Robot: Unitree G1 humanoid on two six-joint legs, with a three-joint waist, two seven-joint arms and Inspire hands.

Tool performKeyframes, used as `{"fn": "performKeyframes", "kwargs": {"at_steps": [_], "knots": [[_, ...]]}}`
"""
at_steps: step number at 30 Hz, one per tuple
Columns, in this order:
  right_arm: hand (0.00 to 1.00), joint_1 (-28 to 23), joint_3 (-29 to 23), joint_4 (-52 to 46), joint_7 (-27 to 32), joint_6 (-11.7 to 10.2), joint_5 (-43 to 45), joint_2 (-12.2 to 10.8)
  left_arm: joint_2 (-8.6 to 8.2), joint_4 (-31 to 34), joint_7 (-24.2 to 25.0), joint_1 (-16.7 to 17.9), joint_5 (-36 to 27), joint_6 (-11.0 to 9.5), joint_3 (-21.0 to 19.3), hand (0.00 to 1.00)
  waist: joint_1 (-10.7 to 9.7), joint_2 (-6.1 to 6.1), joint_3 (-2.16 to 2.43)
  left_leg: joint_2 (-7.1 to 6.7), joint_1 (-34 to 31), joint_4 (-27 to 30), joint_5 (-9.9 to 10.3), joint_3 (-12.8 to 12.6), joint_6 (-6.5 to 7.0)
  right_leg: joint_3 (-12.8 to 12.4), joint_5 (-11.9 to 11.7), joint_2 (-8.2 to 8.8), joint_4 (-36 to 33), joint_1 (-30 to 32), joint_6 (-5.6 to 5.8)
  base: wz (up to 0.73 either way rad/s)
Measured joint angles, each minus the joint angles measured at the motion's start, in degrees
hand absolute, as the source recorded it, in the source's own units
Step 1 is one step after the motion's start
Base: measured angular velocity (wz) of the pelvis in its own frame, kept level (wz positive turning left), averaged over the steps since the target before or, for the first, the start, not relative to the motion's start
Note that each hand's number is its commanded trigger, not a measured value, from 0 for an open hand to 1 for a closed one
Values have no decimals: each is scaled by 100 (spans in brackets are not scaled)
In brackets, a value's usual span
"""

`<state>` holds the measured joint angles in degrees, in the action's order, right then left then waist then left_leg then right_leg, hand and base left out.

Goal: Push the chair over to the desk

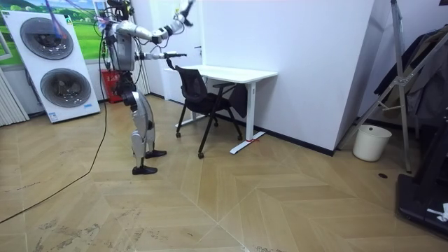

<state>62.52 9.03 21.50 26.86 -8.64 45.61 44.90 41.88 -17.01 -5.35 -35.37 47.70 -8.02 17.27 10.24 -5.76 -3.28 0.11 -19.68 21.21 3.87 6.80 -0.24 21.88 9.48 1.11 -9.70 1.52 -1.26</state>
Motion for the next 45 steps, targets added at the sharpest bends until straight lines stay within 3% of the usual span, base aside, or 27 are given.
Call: {"fn": "performKeyframes", "kwargs": {"at_steps": [1, 2, 4, 6, 7, 9, 12, 16, 18, 20, 21, 22, 24, 26, 28, 29, 31, 32, 33, 34, 35, 36, 37, 39, 41, 43, 45], "knots": [[0, -4, -79, -76, 33, 7, 8, 65, 55, 167, -54, -16, 0, -18, -177, 0, 23, 33, 28, -6, 1, -9, 5, 4, 6, -10, 16, 38, 31, -6, 30, 16], [0, -33, -175, -364, 65, 75, 0, 206, 69, 461, -245, -208, -172, -10, -683, 0, 10, 108, 66, -58, 6, -52, -12, 17, 31, -2, 43, 82, 52, 11, 77, 15], [0, -217, -191, -962, 179, 105, -260, 334, 68, 563, -1187, -775, -955, 58, -1512, 0, -217, 215, 194, -205, 184, -242, -68, -25, 116, -2, 76, 185, -31, -68, 163, 5], [0, -474, -176, -1262, 267, 103, -614, 399, 124, 679, -1711, -815, -1290, 57, -2010, 0, -368, 260, 313, -286, 499, -492, -100, -165, 186, -147, 71, 308, -29, -262, 219, -27], [0, -596, -177, -1314, 297, 119, -855, 454, 157, 676, -1917, -797, -1475, 54, -2184, 0, -433, 305, 346, -299, 750, -647, -107, -226, 209, -207, 68, 377, -35, -406, 250, -33], [0, -712, -198, -1322, 309, 136, -1242, 695, 258, 693, -2082, -686, -1727, 46, -2332, 0, -534, 335, 378, -321, 985, -807, -104, -345, 224, -310, 104, 439, -53, -472, 309, -31], [0, -932, -674, -1415, 374, 233, -1582, 1058, 333, 800, -2204, -414, -1966, 93, -2739, 0, -623, 344, 384, -303, 1031, -854, -99, -507, 230, -479, 123, 423, 4, -461, 333, -30], [0, -1313, -1353, -1504, 772, 319, -2110, 1208, 356, 944, -2422, 79, -2293, 186, -3367, 0, -784, 349, 386, -253, 1037, -848, -83, -589, 216, -616, 112, 375, 16, -454, 315, -15], [0, -1943, -2104, -1609, 1135, 258, -2495, 1287, 403, 1311, -2624, 579, -2494, 185, -3971, 0, -864, 346, 389, -230, 1039, -856, -53, -650, 217, -620, 111, 376, 19, -423, 314, -7], [0, -2855, -2982, -1785, 1402, 161, -2784, 1315, 402, 1716, -2948, 1325, -2603, 101, -4591, 0, -893, 350, 386, -222, 1102, -860, 2, -732, 225, -697, 111, 377, 71, -459, 314, -21], [0, -3654, -3534, -1886, 1572, 85, -3028, 1279, 387, 1877, -3162, 1999, -2767, 30, -5054, 0, -870, 361, 391, -206, 1178, -850, 64, -820, 227, -776, 112, 377, 99, -518, 314, -29], [0, -4257, -3900, -1900, 1681, 44, -3395, 1197, 328, 1936, -3335, 2592, -3119, 28, -5458, 0, -870, 398, 398, -198, 1235, -844, 102, -855, 225, -783, 112, 384, 92, -559, 315, -27], [0, -4935, -4398, -1815, 1730, 38, -4200, 1132, 129, 1911, -3571, 3276, -3718, 41, -5904, 0, -990, 477, 418, -198, 1244, -847, 120, -860, 223, -780, 113, 385, 104, -563, 317, -6], [0, -5583, -4940, -1686, 1762, 37, -5033, 908, -122, 1884, -3762, 3927, -4310, 28, -6255, 0, -1037, 508, 417, -192, 1255, -862, 123, -865, 218, -797, 116, 377, 108, -566, 321, -4], [0, -6615, -5595, -1657, 1800, -1, -6177, 244, -781, 1876, -3948, 4909, -5399, -78, -6593, 0, -1006, 515, 416, -181, 1359, -952, 145, -975, 194, -934, 153, 380, 117, -582, 315, -25], [0, -6930, -5722, -1634, 1789, -7, -6397, 23, -989, 1845, -3965, 5145, -5652, -79, -6631, 0, -1009, 498, 406, -181, 1372, -950, 156, -981, 192, -934, 165, 383, 120, -597, 314, -17], [0, -8097, -5863, -1469, 1623, -4, -7673, -1134, -1812, 1397, -3975, 5927, -6718, -78, -6608, 0, -955, 561, 402, -169, 1440, -944, 222, -1030, 166, -1032, 229, 376, 99, -621, 297, -13], [0, -8332, -5853, -1343, 1526, -2, -7996, -1445, -2029, 1203, -3934, 6057, -7009, -78, -6586, 0, -939, 452, 403, -160, 1440, -931, 242, -1056, 163, -1049, 243, 375, 100, -619, 298, -18], [0, -8703, -5784, -860, 1334, 6, -8687, -2017, -2414, 653, -3862, 6238, -7534, -71, -6484, 0, -913, 527, 410, -158, 1444, -927, 261, -1061, 158, -1053, 267, 379, 94, -618, 295, -6], [0, -8951, -5709, -64, 1079, 41, -9328, -2456, -2687, -123, -3716, 6319, -7897, -68, -6290, 0, -887, 519, 456, -160, 1445, -900, 295, -1052, 153, -1056, 287, 381, 90, -629, 295, 0], [0, -9009, -5688, 331, 954, 110, -9638, -2654, -2807, -553, -3623, 6322, -8033, -46, -6211, 0, -880, 536, 460, -160, 1455, -881, 317, -1050, 148, -1065, 308, 385, 83, -640, 295, 0], [0, -9059, -5597, 1135, 747, 201, -10170, -3025, -3061, -1304, -3456, 6368, -8231, 36, -6031, 0, -887, 562, 463, -167, 1517, -886, 337, -1024, 142, -1079, 350, 404, 55, -684, 294, 0], [0, -9065, -5500, 1581, 626, 219, -10323, -3158, -3160, -1673, -3361, 6411, -8304, 41, -5916, 0, -911, 564, 462, -175, 1557, -903, 341, -1020, 137, -1081, 379, 418, 36, -712, 303, 7], [0, -9035, -5221, 3214, 19, 288, -10465, -3640, -3319, -3224, -2746, 6422, -8476, 78, -5479, 0, -1025, 584, 452, -160, 1652, -905, 403, -960, 81, -1034, 497, 476, -26, -831, 313, 11], [0, -8991, -4921, 4108, -405, 387, -10085, -3848, -3514, -4096, -2231, 6411, -8373, 140, -5407, 0, -1088, 578, 457, -140, 1724, -873, 470, -983, 67, -1066, 533, 471, -62, -885, 310, -9], [0, -8711, -4215, 4881, -756, 665, -9159, -3878, -3719, -4876, -1636, 6289, -7954, 381, -5169, 0, -1031, 585, 449, -76, 1793, -831, 512, -1166, 60, -1205, 528, 462, -109, -858, 290, -39], [0, -8333, -3851, 5224, -936, 789, -8188, -3876, -3744, -5269, -1299, 6100, -7582, 588, -4773, 0, -1040, 586, 441, -64, 1824, -813, 506, -1216, 74, -1272, 488, 401, -104, -874, 289, -21]]}}
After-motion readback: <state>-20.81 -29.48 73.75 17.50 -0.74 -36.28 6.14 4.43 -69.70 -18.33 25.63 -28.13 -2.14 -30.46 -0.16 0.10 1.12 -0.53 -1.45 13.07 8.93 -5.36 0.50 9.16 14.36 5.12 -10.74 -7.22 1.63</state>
